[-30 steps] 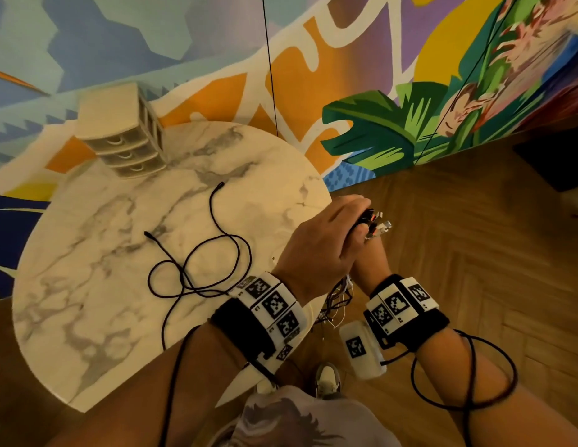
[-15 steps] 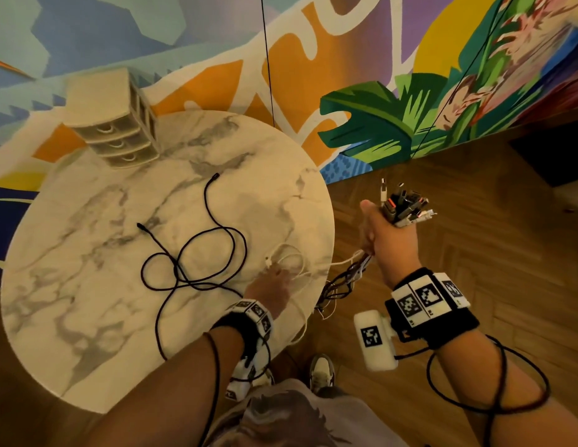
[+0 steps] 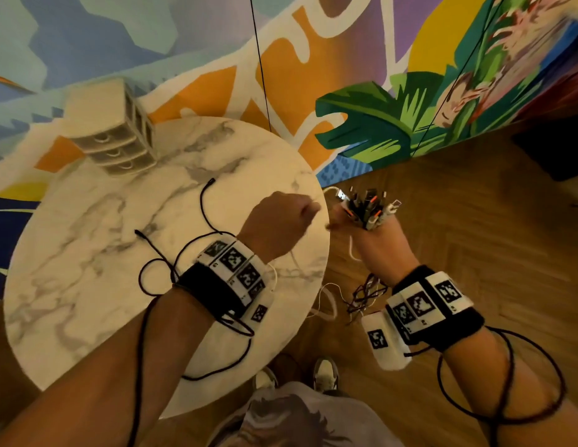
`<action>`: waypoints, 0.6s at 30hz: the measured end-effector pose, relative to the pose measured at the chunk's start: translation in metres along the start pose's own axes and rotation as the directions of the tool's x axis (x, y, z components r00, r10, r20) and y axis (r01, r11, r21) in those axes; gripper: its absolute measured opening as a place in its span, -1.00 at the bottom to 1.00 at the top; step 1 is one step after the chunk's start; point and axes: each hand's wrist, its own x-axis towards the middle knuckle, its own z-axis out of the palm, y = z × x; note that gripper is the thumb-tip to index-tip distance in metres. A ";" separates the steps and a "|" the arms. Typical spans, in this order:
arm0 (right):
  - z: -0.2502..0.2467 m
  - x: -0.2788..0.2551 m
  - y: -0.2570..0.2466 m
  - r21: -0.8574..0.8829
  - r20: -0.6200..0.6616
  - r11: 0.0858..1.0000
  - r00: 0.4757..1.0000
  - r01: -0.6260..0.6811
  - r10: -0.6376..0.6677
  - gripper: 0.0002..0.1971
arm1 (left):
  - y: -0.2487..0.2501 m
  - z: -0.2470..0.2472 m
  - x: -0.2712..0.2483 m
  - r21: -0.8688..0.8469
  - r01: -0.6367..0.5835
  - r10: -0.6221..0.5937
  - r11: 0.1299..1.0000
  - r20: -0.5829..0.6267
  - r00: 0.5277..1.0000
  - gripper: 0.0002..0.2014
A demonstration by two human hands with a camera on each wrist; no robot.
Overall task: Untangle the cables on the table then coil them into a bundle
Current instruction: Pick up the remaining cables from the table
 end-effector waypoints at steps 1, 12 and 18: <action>0.001 0.001 -0.001 0.047 -0.030 0.999 0.999 0.012 -0.010 -0.81 | 0.019 -0.003 0.003 0.113 -0.066 0.064 0.991 0.016 0.998 -0.66; -0.055 -0.006 0.004 0.339 -0.379 0.941 0.912 -0.019 0.155 -0.72 | -0.053 0.092 -0.012 0.064 0.283 -0.287 0.957 0.346 0.893 -0.69; -0.076 -0.015 0.009 0.302 -0.491 0.953 0.861 0.021 0.136 -0.71 | 0.019 0.061 0.016 -0.612 0.262 -0.073 0.747 0.316 0.946 -0.55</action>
